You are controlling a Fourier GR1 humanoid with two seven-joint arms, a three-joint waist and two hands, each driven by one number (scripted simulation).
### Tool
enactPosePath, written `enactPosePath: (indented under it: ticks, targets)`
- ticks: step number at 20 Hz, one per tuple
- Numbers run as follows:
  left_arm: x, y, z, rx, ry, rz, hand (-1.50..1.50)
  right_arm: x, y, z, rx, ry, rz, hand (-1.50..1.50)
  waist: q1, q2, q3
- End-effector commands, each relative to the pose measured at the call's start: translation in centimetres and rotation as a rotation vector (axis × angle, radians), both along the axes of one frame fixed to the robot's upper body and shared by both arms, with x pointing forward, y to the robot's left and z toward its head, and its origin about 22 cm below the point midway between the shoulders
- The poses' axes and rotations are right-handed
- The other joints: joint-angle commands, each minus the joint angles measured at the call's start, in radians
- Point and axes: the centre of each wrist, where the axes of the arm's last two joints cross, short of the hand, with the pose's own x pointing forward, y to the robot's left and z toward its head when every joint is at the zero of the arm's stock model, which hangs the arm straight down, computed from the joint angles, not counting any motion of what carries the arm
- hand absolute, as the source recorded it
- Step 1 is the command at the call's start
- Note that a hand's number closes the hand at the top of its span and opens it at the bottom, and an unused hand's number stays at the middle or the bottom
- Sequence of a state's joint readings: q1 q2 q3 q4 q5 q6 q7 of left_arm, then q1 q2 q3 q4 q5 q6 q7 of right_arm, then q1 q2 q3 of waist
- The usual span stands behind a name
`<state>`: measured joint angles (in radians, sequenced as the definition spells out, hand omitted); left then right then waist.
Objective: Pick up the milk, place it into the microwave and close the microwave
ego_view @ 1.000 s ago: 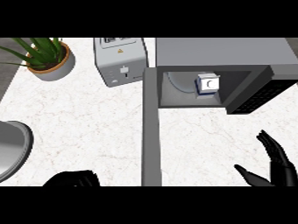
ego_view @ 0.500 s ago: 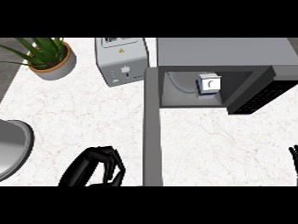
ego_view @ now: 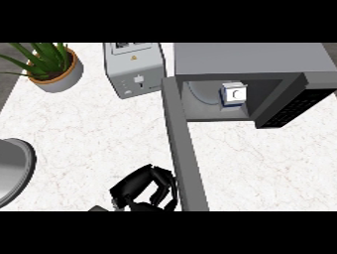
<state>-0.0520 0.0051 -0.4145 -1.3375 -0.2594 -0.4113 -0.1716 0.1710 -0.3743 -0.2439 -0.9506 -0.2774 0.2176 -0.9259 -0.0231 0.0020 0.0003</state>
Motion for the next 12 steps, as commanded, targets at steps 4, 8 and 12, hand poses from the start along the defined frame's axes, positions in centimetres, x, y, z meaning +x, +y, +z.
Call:
enactPosePath:
  ticks: [4, 8, 12]
  targets:
    - [0.4, -5.8, -2.3, 0.117, -0.004, -0.143, 1.5, 0.0, -0.1, 0.4, 0.037, -0.063, 0.063, -1.5, -0.008, 0.002, -0.001]
    - [-1.0, -7.6, -3.0, 0.015, -0.034, -0.186, 1.5, 0.6, -0.5, 1.8, 0.038, -0.102, 0.133, -1.5, -0.017, 0.003, -0.002]
    - [-1.8, -9.5, -2.3, -0.043, -0.056, -0.133, 1.5, 1.1, 0.6, 2.1, 0.039, -0.139, 0.172, -1.5, -0.039, 0.007, -0.003]
